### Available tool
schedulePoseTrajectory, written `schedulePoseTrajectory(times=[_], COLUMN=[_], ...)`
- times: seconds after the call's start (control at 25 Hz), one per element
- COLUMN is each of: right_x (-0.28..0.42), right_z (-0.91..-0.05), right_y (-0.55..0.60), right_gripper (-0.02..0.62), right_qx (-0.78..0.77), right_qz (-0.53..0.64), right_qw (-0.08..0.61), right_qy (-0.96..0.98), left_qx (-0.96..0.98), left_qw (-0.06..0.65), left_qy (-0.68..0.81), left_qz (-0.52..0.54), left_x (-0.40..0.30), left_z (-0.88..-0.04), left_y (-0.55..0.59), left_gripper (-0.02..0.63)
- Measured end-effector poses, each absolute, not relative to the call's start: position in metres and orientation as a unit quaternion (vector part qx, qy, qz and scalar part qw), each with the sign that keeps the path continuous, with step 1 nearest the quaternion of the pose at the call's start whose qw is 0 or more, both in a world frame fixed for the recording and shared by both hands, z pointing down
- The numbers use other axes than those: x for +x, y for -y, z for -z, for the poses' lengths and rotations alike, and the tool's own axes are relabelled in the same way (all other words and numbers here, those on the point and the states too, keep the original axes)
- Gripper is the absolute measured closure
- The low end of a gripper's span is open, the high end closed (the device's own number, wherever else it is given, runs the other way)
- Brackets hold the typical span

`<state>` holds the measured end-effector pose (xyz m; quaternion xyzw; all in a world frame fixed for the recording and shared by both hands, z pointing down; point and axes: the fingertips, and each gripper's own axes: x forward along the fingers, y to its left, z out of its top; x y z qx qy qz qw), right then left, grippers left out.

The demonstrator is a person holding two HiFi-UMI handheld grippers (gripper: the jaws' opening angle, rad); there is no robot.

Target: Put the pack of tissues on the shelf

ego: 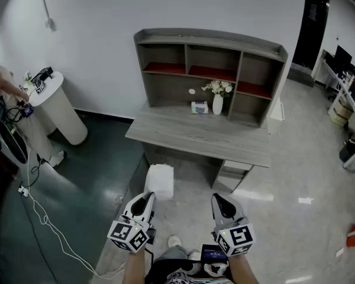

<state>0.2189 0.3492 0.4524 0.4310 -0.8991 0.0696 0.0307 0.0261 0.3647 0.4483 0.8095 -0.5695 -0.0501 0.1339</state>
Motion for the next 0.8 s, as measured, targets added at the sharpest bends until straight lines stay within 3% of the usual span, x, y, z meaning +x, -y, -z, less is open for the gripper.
schedulePoseTrajectory(times=[0.8], right_x=[0.186], right_z=[-0.454], right_y=[-0.336], right_gripper=[0.591], right_qx=[0.401], right_qz=[-0.085], right_qw=[0.009], right_qy=[0.912], left_qx=[0.795], left_qw=[0.130], left_qy=[0.586], left_qz=[0.088], left_x=[-0.009], left_z=[-0.441], left_y=[-0.363], left_gripper=[0.578])
